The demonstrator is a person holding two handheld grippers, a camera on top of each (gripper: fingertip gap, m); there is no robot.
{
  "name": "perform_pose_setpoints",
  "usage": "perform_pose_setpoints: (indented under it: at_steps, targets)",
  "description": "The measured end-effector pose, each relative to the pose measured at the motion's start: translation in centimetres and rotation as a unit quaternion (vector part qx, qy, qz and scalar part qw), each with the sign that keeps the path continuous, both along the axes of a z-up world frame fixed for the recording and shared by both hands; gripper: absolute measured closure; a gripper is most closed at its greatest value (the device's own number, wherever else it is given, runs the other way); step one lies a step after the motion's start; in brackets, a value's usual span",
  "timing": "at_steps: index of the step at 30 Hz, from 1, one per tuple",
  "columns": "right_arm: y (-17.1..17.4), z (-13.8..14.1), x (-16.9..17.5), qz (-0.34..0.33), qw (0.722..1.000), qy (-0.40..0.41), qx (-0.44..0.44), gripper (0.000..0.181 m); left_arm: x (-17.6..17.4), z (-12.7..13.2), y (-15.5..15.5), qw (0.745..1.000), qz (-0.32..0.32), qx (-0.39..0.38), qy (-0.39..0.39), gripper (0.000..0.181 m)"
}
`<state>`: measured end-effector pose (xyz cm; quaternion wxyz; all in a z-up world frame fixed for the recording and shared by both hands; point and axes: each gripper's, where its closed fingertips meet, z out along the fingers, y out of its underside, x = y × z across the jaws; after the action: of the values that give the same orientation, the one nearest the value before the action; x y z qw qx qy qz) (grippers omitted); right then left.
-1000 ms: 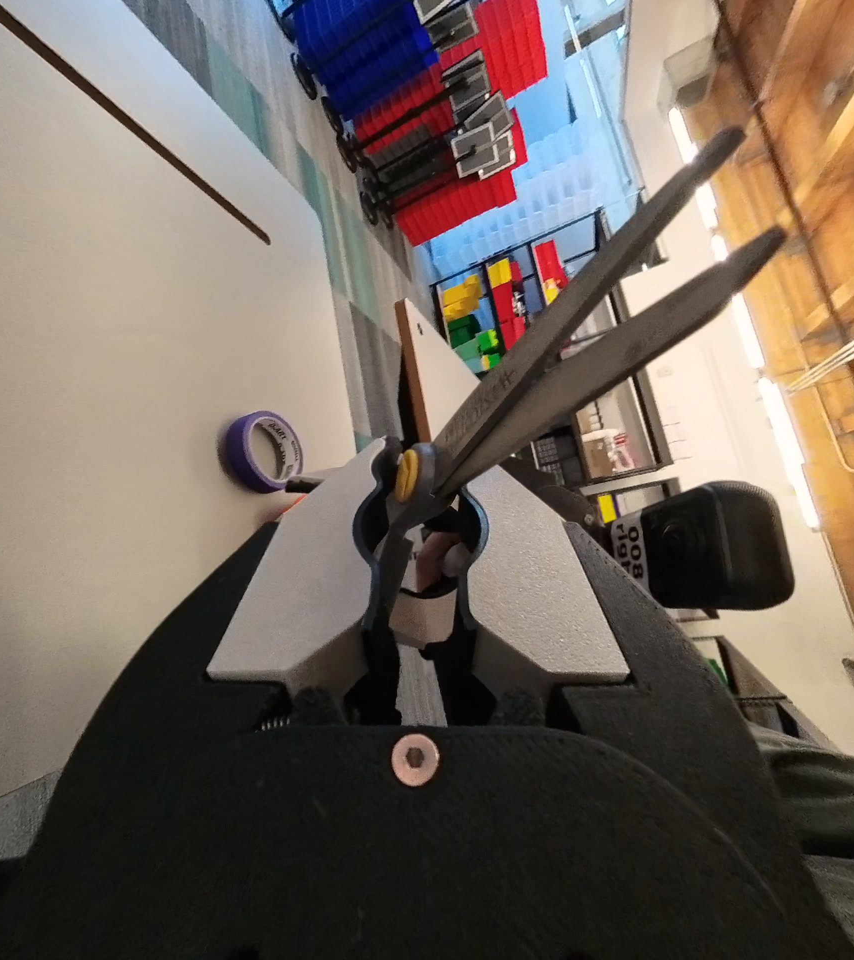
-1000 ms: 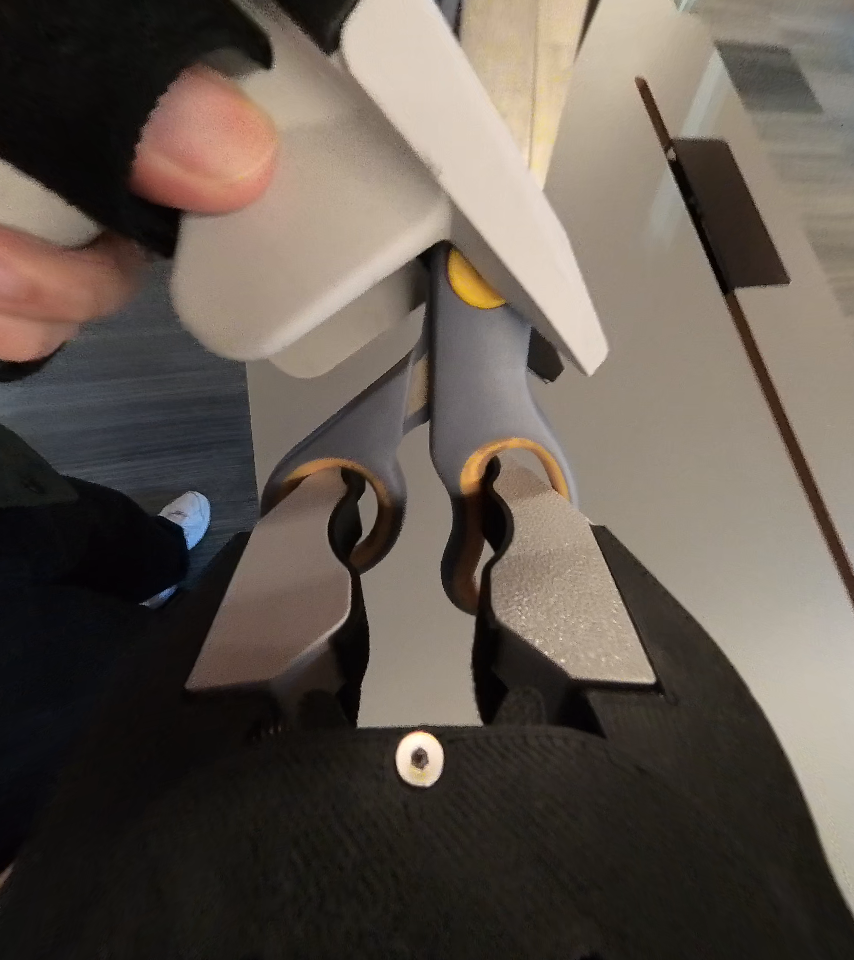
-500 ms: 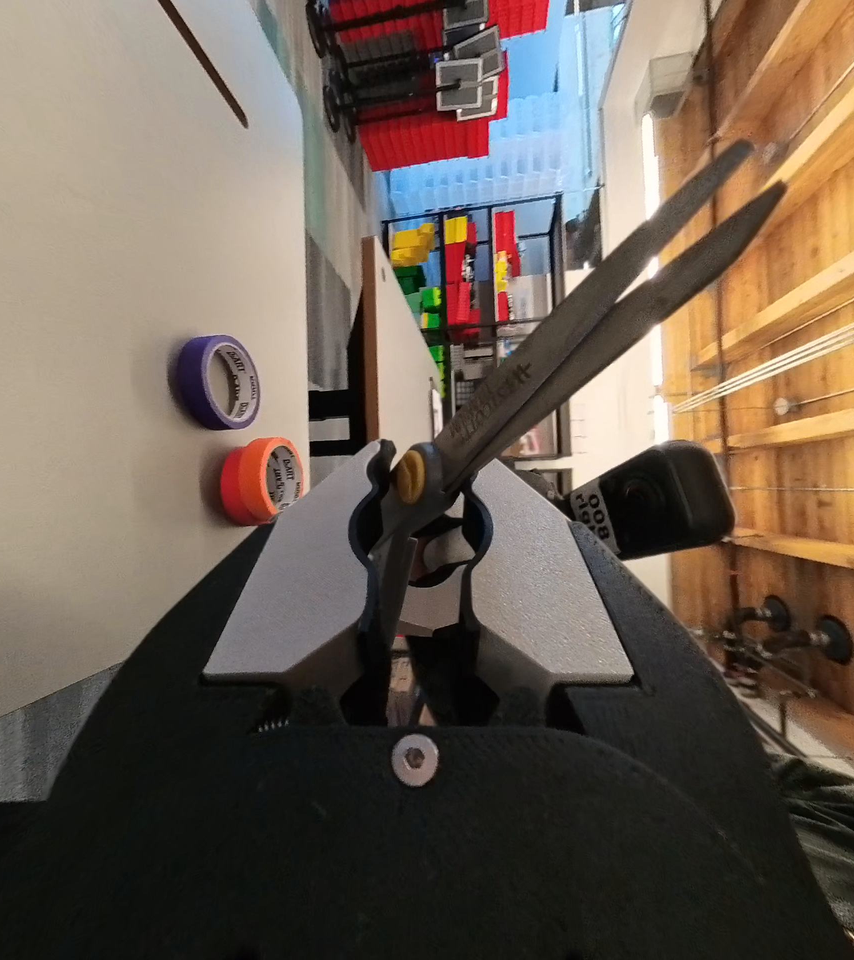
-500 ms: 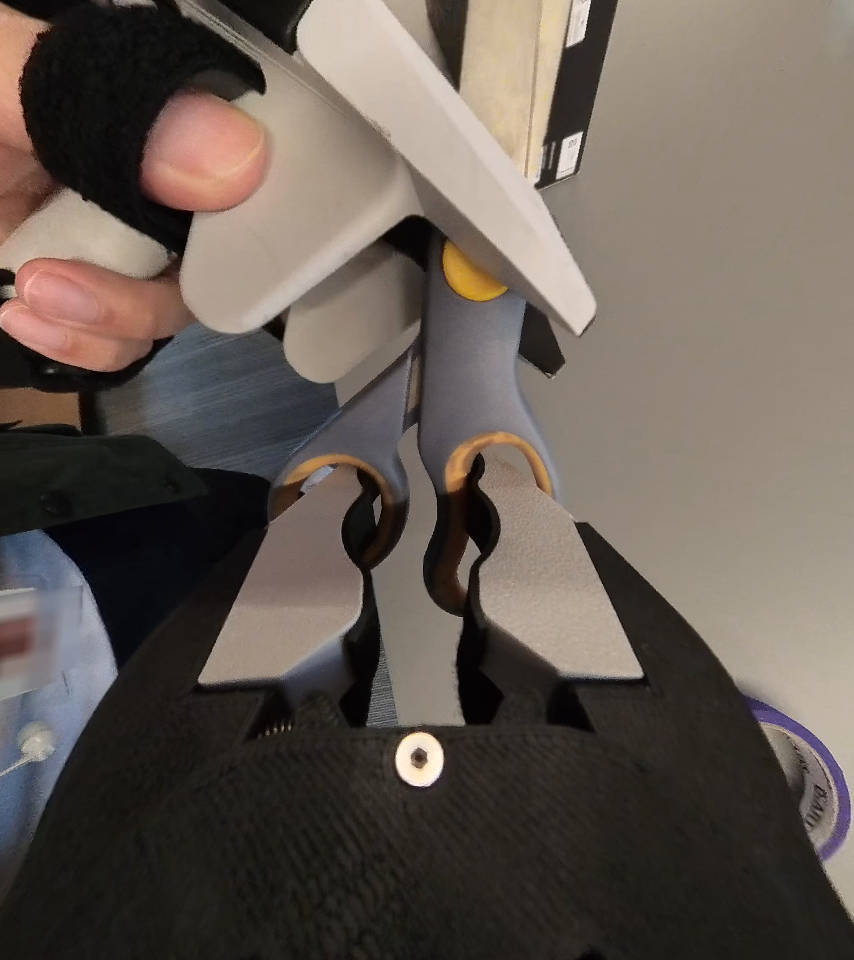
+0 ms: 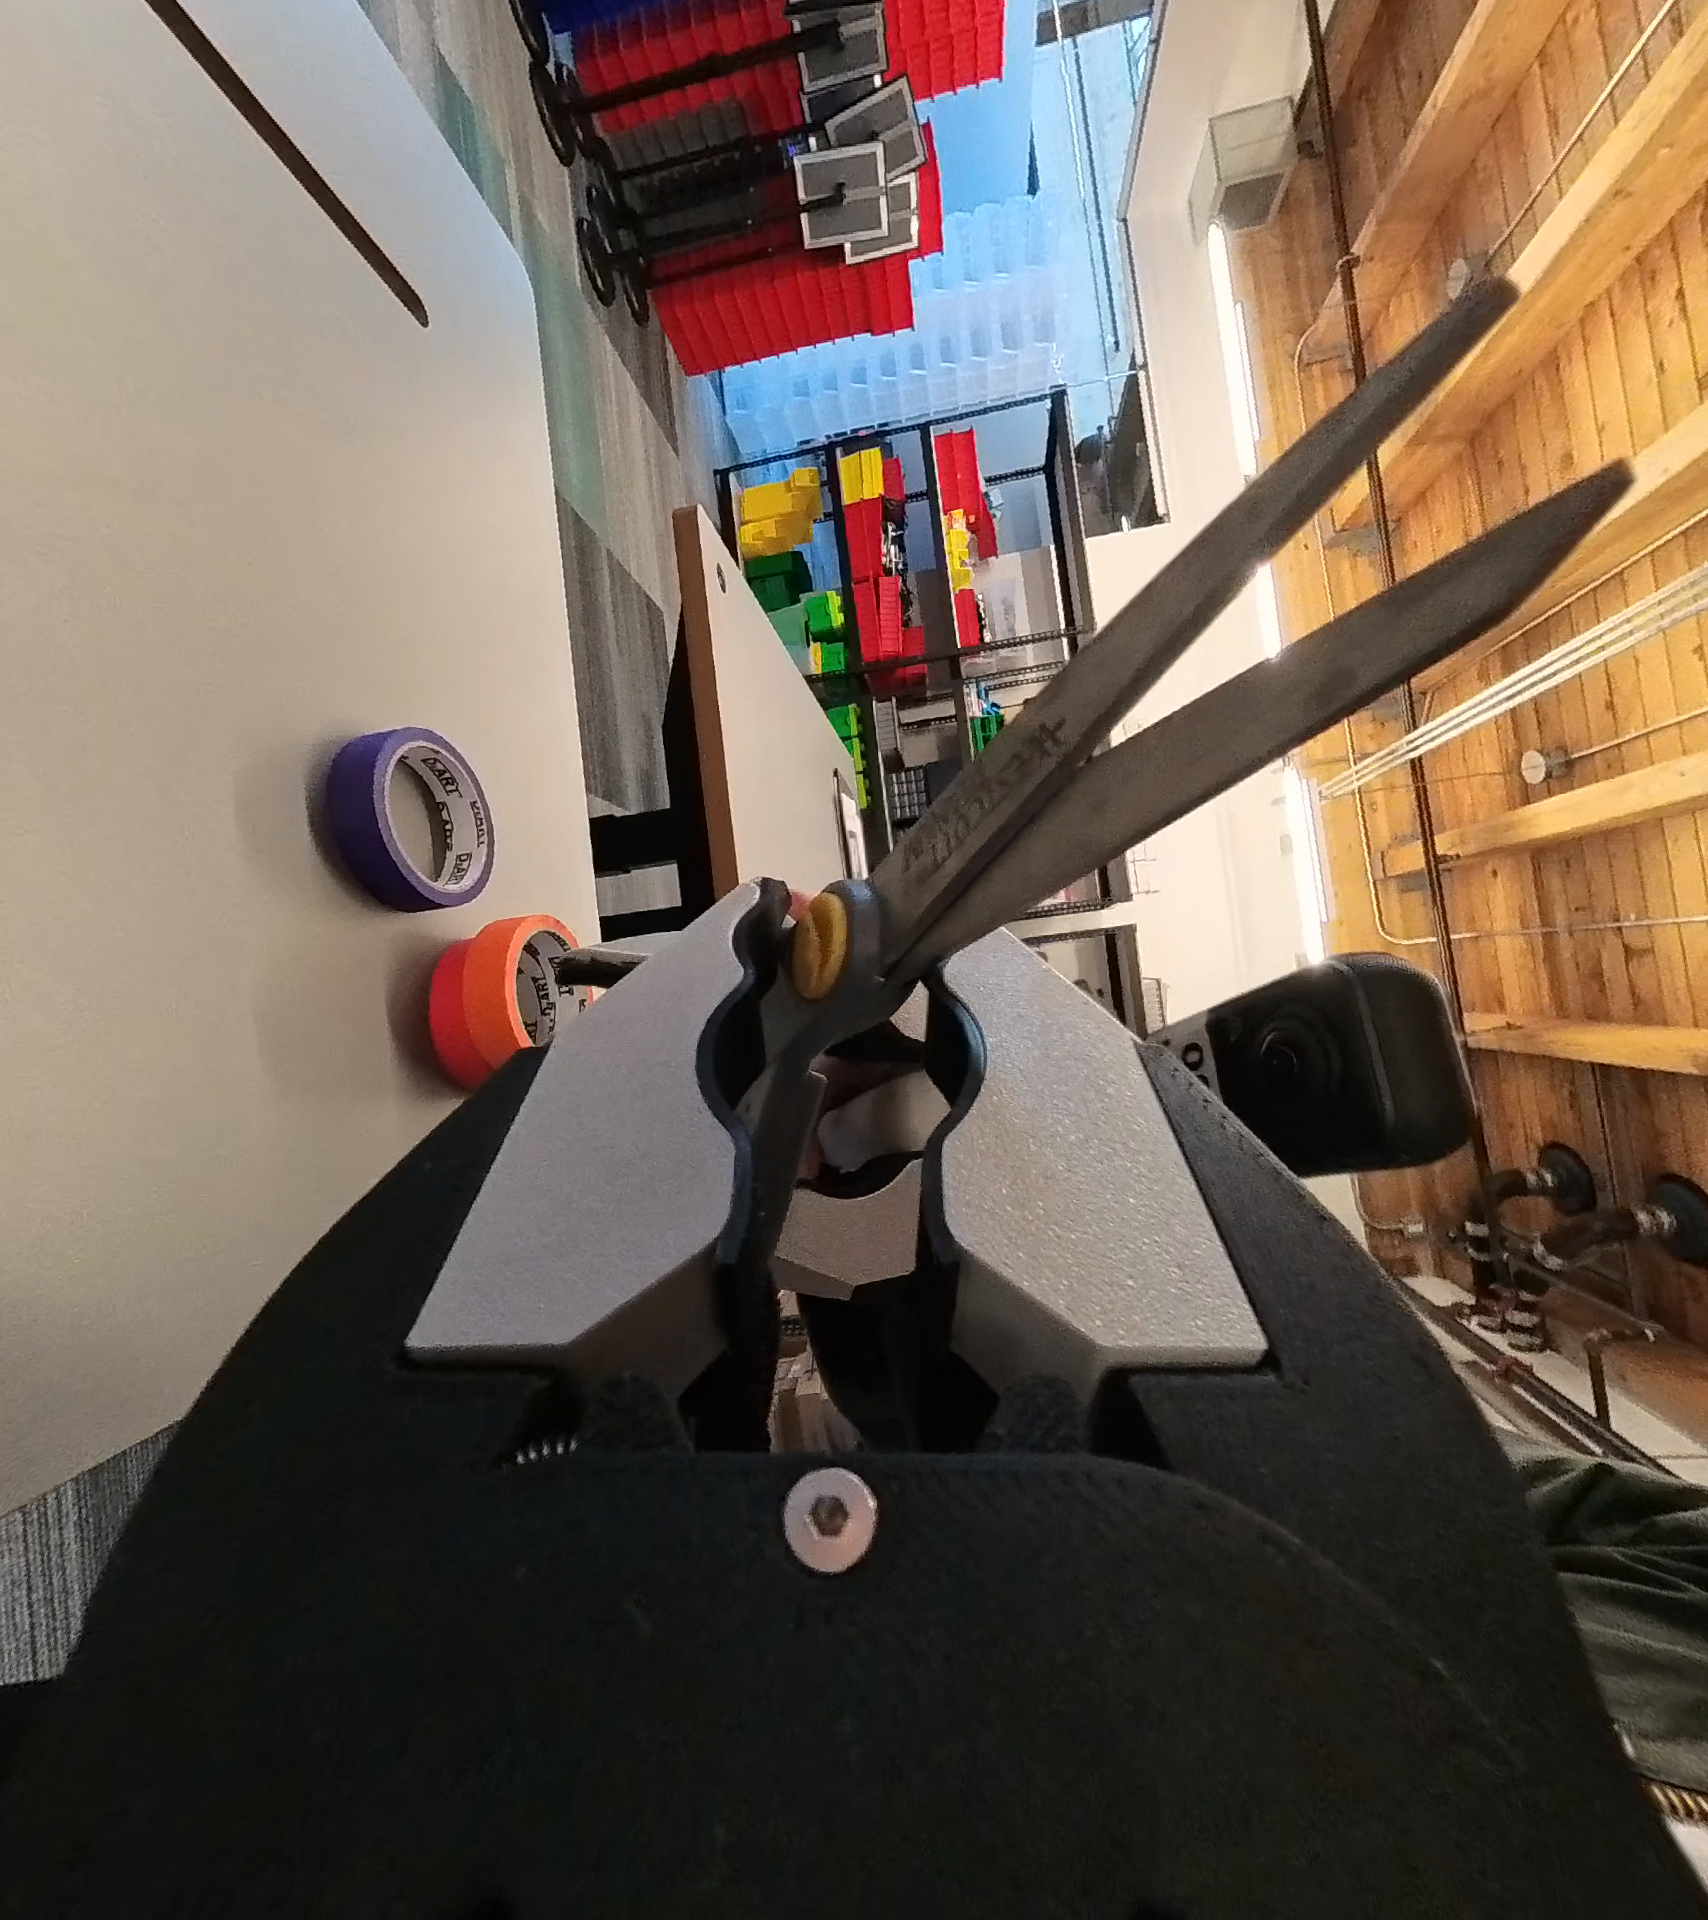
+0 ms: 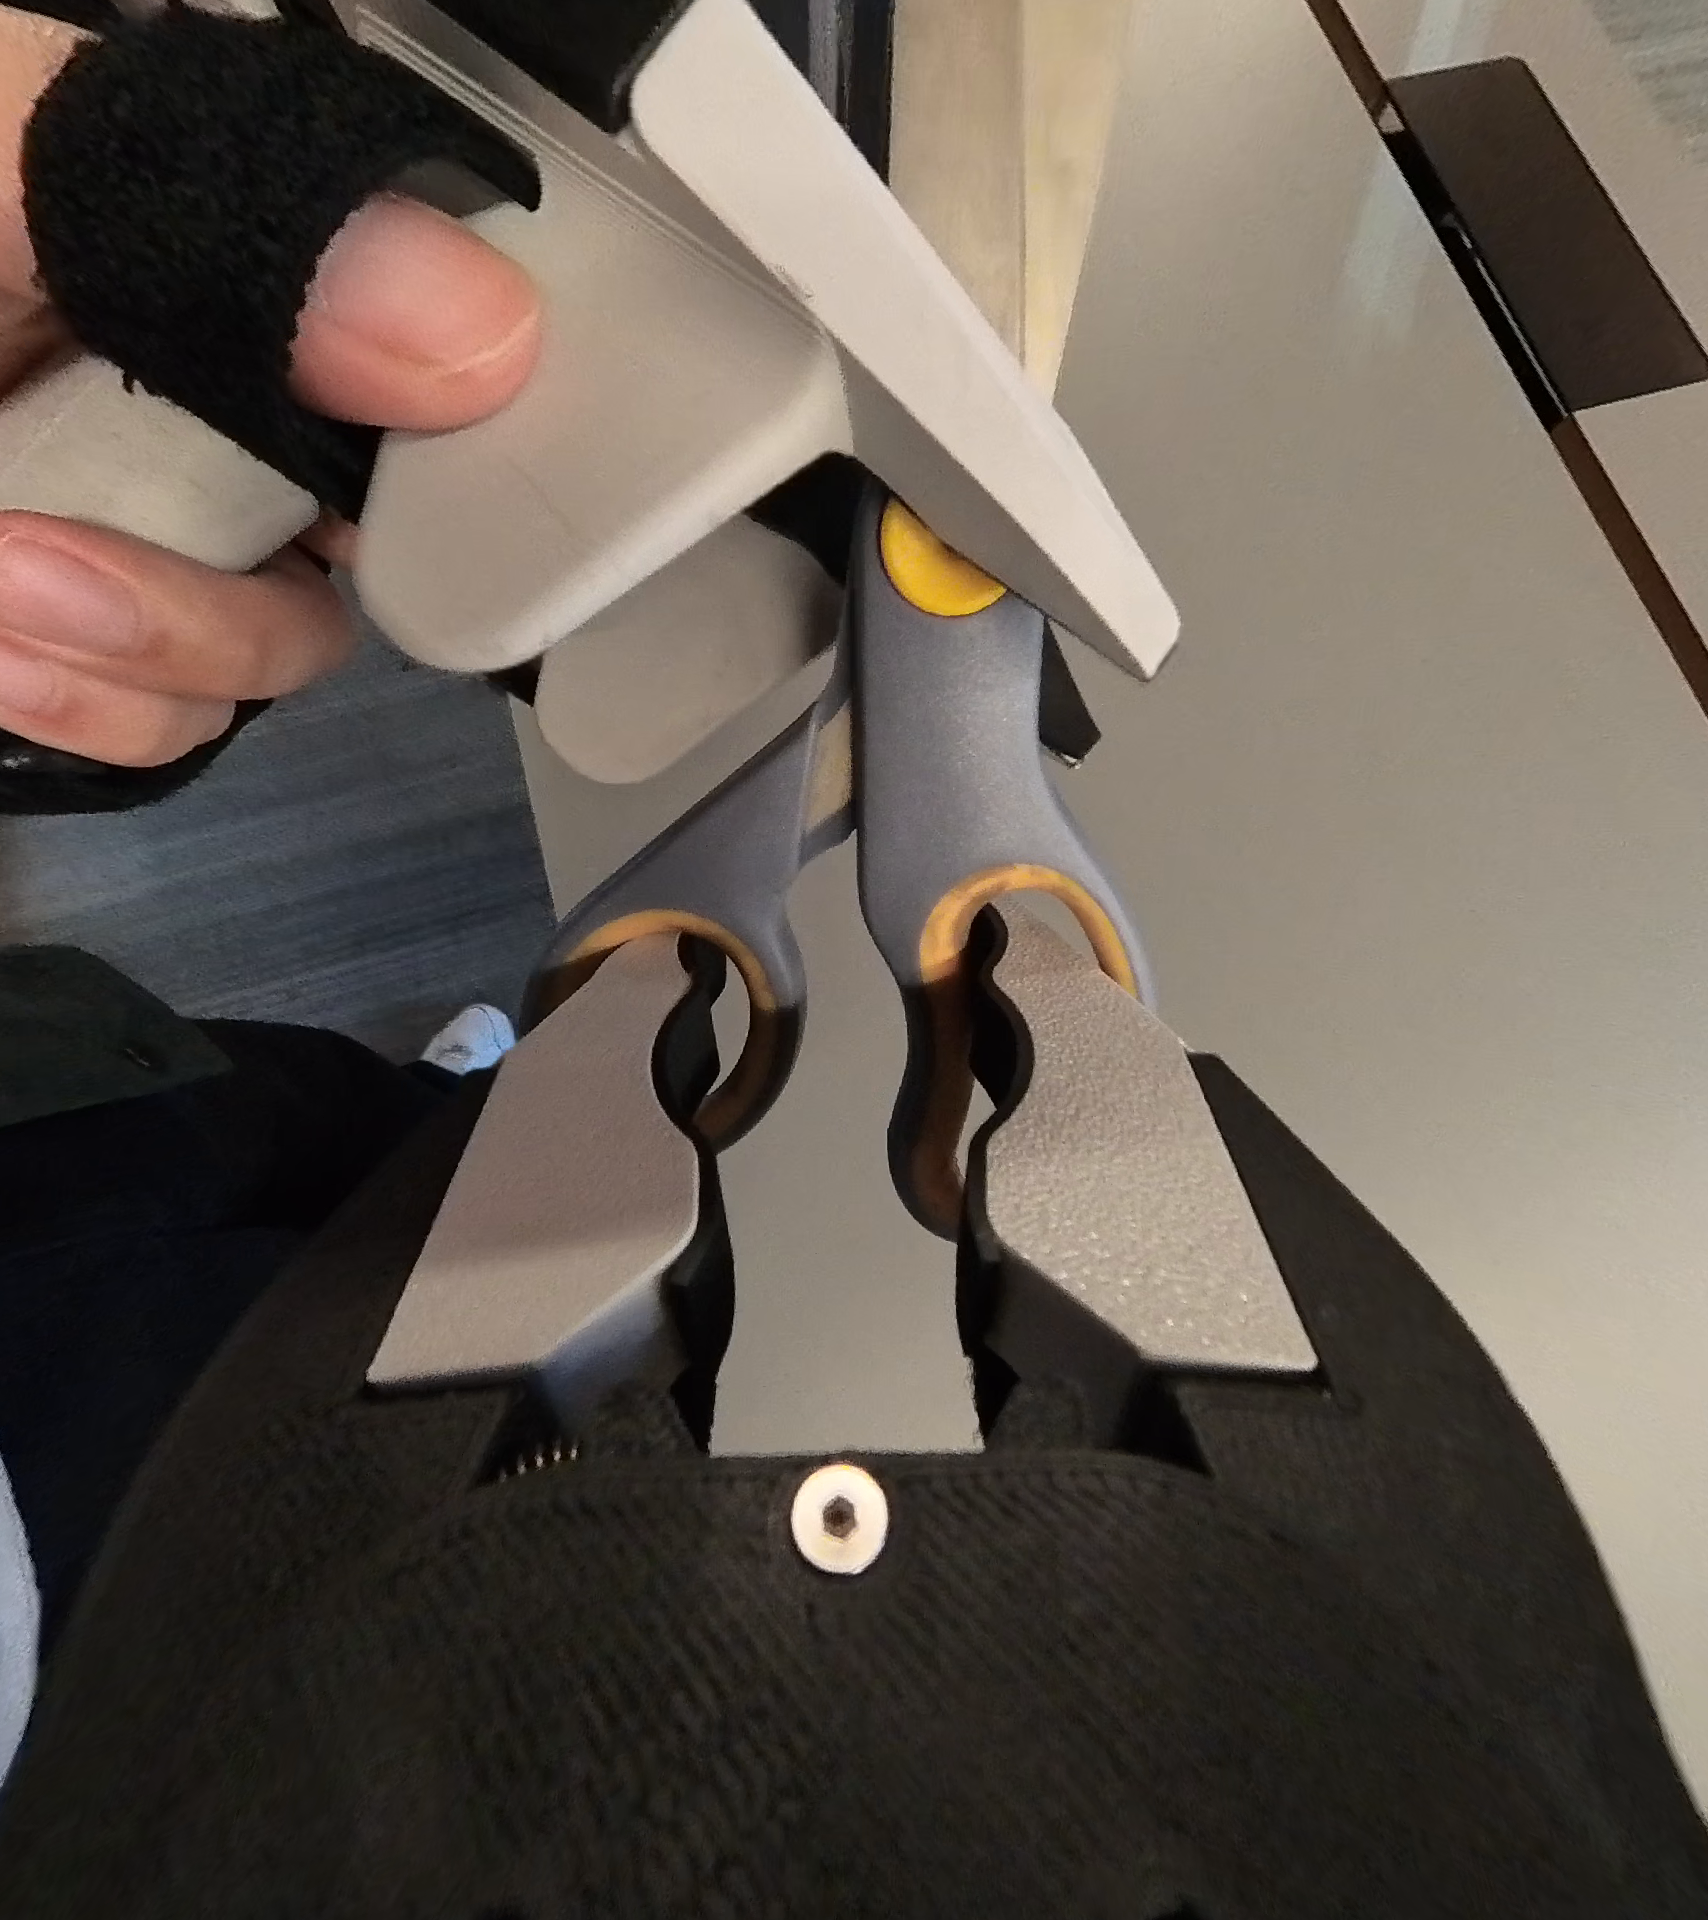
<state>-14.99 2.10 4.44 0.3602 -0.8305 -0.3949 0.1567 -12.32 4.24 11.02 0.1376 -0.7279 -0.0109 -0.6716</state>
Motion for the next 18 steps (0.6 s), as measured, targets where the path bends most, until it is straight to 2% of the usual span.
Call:
perform_pose_setpoints:
  at_steps: [4, 7, 12, 16, 18]
  targets:
    - [-0.3, 0.2, -0.9, 0.010, 0.999, 0.037, -0.011, 0.137, -0.5, 0.2, -0.1, 1.000, 0.005, -0.001, 0.004, 0.156]
    - [-0.1, 1.4, -1.7, 0.031, 0.997, 0.061, 0.041, 0.144, -0.8, 1.4, -0.3, 1.000, 0.006, 0.006, -0.010, 0.153]
    - [-0.1, 3.7, -2.9, 0.055, 0.988, 0.107, 0.098, 0.145, -1.7, 4.2, -1.0, 0.999, -0.005, 0.047, -0.015, 0.144]
    - [-0.6, 3.9, -4.1, 0.074, 0.985, 0.144, 0.059, 0.145, -4.8, 5.6, -1.4, 0.997, 0.016, 0.078, 0.001, 0.135]
    - [-1.3, 4.3, -4.9, 0.085, 0.975, 0.203, 0.015, 0.145, -6.7, 6.4, -2.2, 0.995, 0.025, 0.097, 0.009, 0.135]
